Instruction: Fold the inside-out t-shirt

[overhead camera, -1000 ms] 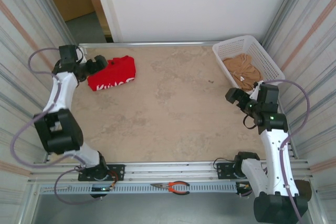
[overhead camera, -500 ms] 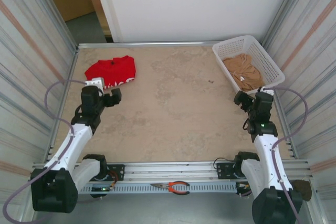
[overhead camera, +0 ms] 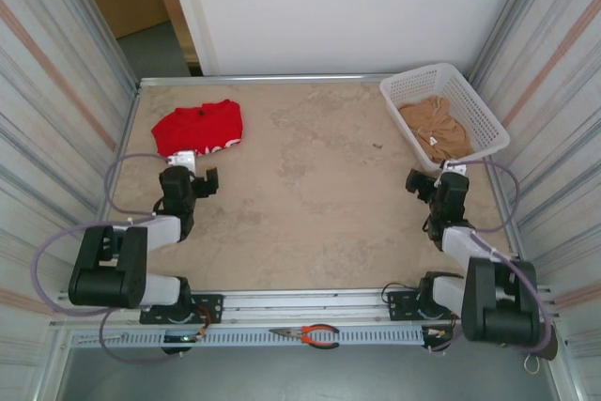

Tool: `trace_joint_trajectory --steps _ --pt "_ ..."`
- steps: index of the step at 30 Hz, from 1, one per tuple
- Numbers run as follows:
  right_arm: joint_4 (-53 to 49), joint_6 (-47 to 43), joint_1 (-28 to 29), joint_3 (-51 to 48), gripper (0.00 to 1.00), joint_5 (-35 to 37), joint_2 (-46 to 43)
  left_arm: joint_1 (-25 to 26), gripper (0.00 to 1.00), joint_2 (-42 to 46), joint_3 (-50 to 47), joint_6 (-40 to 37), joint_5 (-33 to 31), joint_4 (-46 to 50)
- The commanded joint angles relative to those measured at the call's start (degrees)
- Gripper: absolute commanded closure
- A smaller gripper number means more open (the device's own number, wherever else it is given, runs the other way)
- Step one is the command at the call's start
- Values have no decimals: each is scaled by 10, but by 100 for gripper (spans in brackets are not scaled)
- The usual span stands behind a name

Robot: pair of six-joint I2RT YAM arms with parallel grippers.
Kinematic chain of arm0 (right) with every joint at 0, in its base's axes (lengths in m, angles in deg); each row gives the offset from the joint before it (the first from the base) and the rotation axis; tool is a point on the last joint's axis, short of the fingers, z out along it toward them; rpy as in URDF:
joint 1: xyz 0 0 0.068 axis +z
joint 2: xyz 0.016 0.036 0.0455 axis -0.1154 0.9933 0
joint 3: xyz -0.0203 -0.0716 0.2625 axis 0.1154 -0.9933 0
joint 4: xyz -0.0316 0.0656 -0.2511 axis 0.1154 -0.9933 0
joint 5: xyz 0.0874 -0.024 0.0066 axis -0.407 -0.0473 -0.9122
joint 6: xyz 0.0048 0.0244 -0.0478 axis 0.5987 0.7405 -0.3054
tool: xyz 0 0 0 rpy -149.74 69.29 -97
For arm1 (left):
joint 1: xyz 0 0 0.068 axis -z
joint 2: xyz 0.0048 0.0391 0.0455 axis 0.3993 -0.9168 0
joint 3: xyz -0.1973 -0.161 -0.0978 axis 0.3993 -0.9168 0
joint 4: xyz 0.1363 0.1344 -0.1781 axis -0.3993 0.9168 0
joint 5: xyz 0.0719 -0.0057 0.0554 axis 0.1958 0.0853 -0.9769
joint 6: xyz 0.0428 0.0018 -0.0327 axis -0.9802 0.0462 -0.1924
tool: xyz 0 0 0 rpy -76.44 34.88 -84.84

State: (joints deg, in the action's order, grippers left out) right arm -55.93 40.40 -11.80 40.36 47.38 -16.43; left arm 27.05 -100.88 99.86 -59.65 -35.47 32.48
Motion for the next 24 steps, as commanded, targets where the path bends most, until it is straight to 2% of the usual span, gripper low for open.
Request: trace_joint_trajectory --steps 1,5,8,9,10,13,18,21,24 --pt "122 -26 6 20 1 -25 56 -12 1 -37 4 -33 61 -102" --pt "202 -45 10 26 1 -24 133 -11 1 -76 3 -49 93 -145" --pt "320 -49 14 11 1 -17 215 -13 1 -74 29 -54 110 -91" --pt "297 -57 20 26 1 -22 219 -14 1 -77 37 -55 117 -80" --pt "210 -68 24 55 1 -39 199 -21 1 -75 42 -51 128 -65" --pt "162 -77 22 90 1 -64 215 -32 1 -79 49 -43 148 -57" --pt "164 -78 24 87 1 -58 212 -38 1 -79 49 -39 156 -58" --pt "168 -81 31 83 1 -47 209 -21 1 -75 43 -49 123 -65" --pt "167 -81 30 84 1 -49 209 -24 1 -75 42 -47 129 -66"
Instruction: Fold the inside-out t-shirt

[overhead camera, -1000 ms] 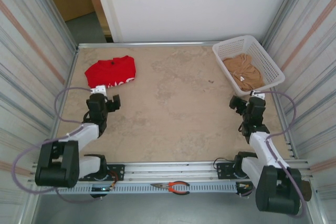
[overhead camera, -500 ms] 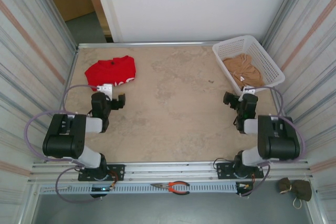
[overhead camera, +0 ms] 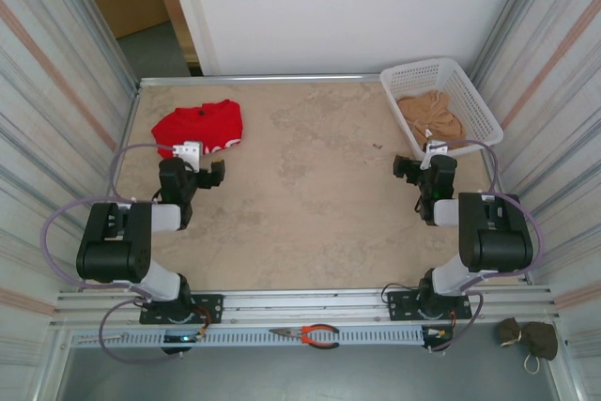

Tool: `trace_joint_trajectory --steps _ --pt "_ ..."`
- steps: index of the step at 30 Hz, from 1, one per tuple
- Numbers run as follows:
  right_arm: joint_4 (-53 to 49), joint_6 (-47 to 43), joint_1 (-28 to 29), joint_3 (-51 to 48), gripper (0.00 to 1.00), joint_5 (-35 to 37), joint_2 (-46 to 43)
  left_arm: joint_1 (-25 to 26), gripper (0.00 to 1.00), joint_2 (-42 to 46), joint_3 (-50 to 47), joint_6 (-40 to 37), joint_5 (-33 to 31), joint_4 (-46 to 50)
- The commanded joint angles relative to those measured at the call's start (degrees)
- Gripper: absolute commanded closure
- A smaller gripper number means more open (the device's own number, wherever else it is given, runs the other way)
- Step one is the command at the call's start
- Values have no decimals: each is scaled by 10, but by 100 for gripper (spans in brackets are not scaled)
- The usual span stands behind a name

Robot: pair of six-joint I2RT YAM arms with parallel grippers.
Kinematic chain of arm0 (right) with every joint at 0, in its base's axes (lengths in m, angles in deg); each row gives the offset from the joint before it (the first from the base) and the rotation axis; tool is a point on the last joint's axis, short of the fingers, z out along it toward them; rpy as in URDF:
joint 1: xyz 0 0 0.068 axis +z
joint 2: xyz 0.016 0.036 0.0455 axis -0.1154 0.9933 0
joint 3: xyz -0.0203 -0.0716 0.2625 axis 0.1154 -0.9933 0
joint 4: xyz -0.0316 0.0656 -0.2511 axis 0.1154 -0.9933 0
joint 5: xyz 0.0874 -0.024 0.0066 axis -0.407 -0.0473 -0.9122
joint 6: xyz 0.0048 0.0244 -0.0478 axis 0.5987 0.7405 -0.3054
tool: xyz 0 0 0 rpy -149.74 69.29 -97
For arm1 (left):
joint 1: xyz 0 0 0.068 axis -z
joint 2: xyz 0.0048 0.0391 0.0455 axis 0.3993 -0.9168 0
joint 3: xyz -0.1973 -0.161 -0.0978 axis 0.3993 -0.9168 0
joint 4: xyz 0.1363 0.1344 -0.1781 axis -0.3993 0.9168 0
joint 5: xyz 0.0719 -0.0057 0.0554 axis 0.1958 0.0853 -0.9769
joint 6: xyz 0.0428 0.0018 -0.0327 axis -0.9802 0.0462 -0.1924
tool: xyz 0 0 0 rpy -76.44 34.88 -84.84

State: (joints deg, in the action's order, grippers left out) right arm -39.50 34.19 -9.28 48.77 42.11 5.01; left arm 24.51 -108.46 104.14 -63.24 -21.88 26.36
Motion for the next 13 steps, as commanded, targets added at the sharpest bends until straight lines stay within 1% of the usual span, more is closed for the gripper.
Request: trace_joint_trajectory --steps 1,10,12,13 --pt "2 -19 5 0 1 4 -6 1 1 1 0 -11 -7 -3" --pt "-9 -16 0 8 1 -7 0 0 1 0 0 -10 -7 -3" --pt "4 -20 6 -2 1 7 -5 1 1 1 0 -11 -8 -3" --pt "14 -24 14 -8 1 25 -7 0 1 0 0 -11 -7 -3"
